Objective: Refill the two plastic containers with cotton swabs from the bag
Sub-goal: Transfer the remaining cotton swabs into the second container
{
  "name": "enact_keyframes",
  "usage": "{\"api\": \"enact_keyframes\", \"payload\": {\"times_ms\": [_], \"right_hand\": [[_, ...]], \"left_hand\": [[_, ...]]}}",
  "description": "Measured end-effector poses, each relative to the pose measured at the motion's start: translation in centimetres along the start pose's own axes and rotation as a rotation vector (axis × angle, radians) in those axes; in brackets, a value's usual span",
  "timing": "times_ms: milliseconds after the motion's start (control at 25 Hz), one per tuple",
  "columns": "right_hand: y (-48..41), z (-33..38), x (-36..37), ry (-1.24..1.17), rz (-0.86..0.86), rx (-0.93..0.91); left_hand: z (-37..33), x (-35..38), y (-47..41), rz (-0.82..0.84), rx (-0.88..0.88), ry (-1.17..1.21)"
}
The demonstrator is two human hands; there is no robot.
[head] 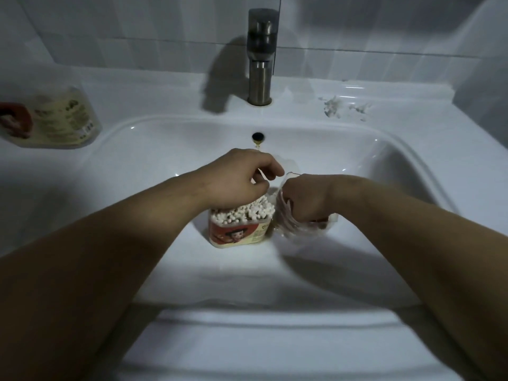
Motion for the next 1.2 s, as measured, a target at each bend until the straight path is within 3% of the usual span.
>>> {"api": "enact_keyframes", "payload": {"times_ms": [240,640,880,1200], "right_hand": [[-0.5,0.3,0.7,-0.026,0.040,-0.013],[-1.7,0.6,1.0,0.125,-0.016,-0.066],[-1.8,0.8,0.8,0.157,-0.146,-0.055],[-1.0,1.6,0.9,0.209,-0.012,-0.072]], "left_hand": [[0.0,0.2,-0.1,0.023,-0.009,-0.002],[-0.4,0.5,-0.2,-0.006,0.058,0.040],[-0.4,0.5,-0.3,-0.028,0.046,0.039],[-0.6,0.6,-0.2,-0.006,0.042,0.071]]}}
Point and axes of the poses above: each hand's wrist, its own y-axis away from the middle knuckle, its own x-axis out of the palm, z = x × y, the point moved 3 cm from there along -y, towards the middle knuckle, and after that the axes turned 1 degree about x, right-handed, at the moved point
